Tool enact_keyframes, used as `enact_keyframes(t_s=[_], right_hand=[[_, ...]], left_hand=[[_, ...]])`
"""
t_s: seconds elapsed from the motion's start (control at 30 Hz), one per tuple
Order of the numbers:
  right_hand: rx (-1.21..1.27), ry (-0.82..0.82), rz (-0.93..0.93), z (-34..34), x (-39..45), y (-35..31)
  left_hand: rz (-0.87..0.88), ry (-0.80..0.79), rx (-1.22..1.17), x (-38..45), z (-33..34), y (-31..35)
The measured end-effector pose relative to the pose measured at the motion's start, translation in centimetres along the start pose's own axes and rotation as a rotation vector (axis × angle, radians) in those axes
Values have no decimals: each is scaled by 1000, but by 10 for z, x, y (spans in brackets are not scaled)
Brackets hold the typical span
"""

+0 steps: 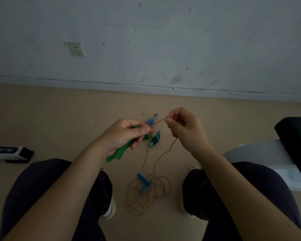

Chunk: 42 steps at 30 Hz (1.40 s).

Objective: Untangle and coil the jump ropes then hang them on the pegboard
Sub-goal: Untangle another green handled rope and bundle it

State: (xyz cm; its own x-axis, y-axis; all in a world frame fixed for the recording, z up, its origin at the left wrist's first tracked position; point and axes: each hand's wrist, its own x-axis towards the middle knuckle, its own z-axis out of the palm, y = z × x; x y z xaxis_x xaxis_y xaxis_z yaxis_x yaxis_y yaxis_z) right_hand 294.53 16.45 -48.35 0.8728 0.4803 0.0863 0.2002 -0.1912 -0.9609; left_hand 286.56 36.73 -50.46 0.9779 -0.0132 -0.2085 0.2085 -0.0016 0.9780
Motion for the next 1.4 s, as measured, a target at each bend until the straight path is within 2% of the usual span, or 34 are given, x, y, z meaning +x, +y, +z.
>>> enact_keyframes(t_s=[0.17,0.33,0.43,0.6,0.67,0.73,0.83,0.93,1.17,1.4], right_hand=[[23,68,8,2,1,1],[121,103,46,-8,6,5],[89,-28,33,-10,7,10],[106,-386,50,8,1,14],[20,-430,47,9,1,14],[-42,-401,32,4,3,17],[-36,-330,9,-6,7,17],[18,-279,35,-14,8,11],[52,-484,82,-14,5,8],[28,-453,14,-2,1,8]], left_hand=[[-26,-107,37,-3,-3,2],[-87,-140,110,-7,-9,3],[-77,-203,69,-8,-4,4],[-63,-312,69,-8,9,1],[-57,-287,71,-8,8,3],[-66,-222,94,-8,4,4],[-90,-147,219,-10,-5,4],[-93,-120,214,-12,-8,7],[-79,-198,145,-14,1,10],[-130,-210,184,-10,9,6]])
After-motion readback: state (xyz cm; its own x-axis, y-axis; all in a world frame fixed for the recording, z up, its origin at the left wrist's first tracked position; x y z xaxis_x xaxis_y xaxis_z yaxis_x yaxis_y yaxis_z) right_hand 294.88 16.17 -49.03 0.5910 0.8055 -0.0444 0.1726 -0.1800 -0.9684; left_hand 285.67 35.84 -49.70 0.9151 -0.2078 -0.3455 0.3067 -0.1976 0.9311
